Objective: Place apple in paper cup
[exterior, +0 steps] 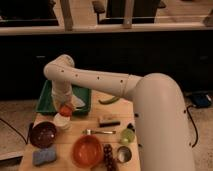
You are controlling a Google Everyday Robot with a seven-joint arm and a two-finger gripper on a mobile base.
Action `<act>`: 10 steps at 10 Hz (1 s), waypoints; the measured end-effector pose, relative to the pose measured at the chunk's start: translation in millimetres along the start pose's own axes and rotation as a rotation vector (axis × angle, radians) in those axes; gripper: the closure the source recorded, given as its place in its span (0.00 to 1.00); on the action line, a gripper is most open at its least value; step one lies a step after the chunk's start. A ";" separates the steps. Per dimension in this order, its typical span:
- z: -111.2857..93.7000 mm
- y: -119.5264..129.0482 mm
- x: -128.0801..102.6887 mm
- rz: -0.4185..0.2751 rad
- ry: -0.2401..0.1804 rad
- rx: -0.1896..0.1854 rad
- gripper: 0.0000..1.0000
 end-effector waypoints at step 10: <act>7.6 -21.2 -2.4 -0.100 -0.052 -0.006 0.39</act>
